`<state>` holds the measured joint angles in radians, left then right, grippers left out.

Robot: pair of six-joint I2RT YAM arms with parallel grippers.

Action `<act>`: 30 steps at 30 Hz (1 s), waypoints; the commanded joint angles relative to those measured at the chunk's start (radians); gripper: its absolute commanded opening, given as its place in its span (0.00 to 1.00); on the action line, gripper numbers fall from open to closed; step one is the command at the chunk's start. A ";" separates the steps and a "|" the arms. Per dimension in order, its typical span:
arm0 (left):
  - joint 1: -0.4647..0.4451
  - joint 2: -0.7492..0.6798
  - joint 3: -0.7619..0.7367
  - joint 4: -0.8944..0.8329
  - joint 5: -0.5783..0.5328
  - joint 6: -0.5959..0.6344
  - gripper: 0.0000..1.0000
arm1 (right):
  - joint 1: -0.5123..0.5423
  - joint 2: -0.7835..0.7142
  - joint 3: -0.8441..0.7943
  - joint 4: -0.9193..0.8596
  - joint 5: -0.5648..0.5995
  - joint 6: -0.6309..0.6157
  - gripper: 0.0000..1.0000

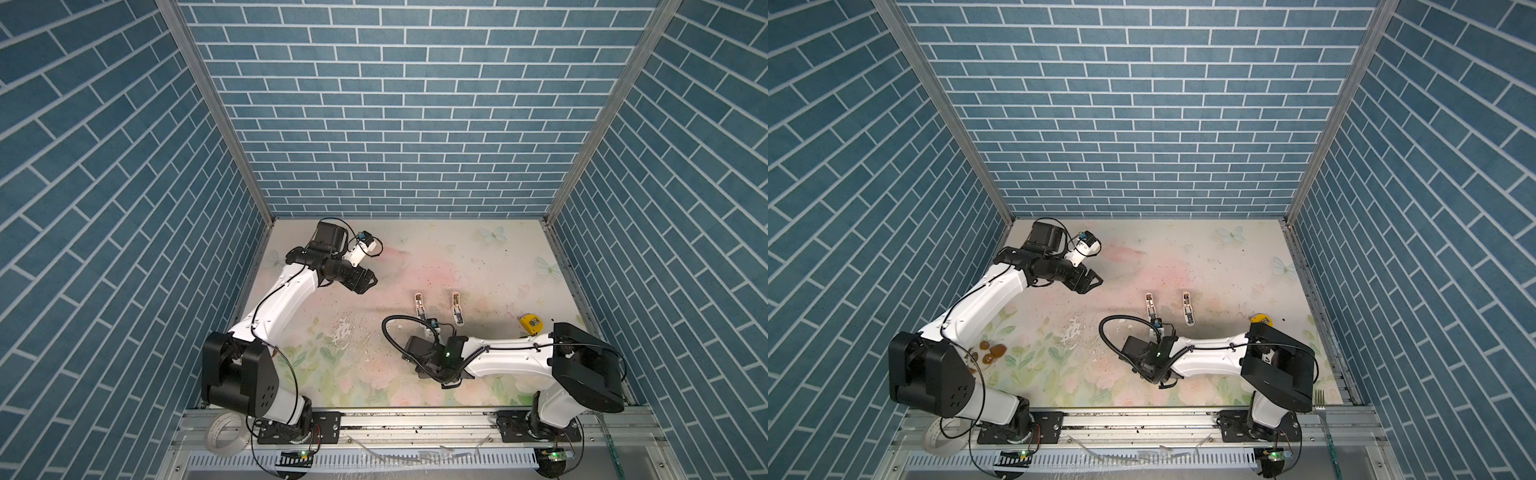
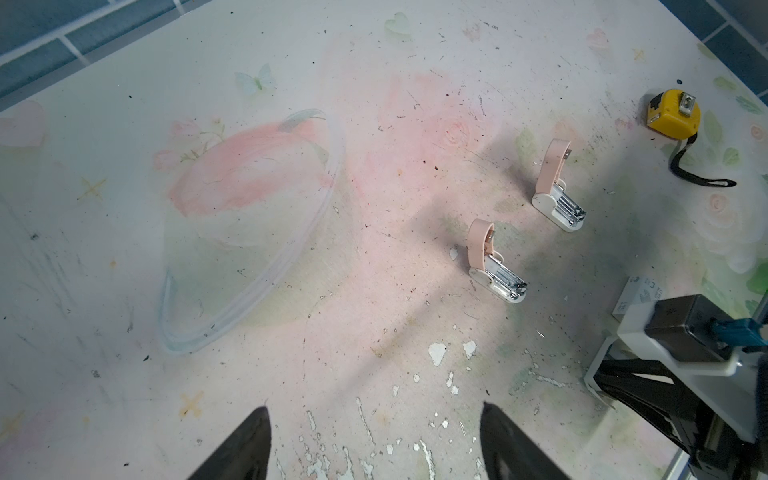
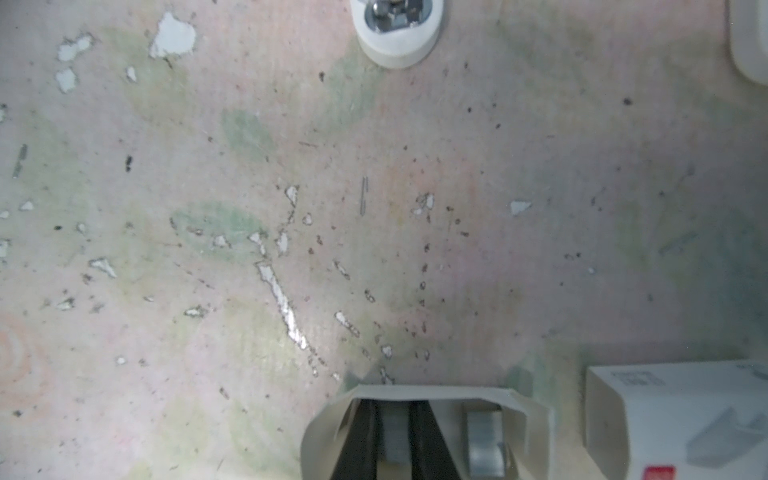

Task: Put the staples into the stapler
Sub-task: 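Close the right gripper on one silver staple strip in the tray, then lift the staple strip with the right gripper toward the nearer pink stapler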

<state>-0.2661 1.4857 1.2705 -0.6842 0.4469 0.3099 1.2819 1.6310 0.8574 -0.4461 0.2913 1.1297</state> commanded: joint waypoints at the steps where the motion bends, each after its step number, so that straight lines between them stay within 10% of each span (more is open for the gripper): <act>1: 0.002 -0.006 0.001 -0.015 0.007 -0.001 0.80 | 0.008 0.010 0.006 -0.032 0.015 0.027 0.09; 30: 0.002 -0.014 0.005 -0.009 -0.017 0.003 0.80 | 0.019 -0.119 -0.004 -0.039 0.082 -0.011 0.08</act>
<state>-0.2661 1.4857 1.2705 -0.6838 0.4385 0.3103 1.2942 1.5471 0.8574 -0.4595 0.3313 1.1248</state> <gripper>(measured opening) 0.804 0.138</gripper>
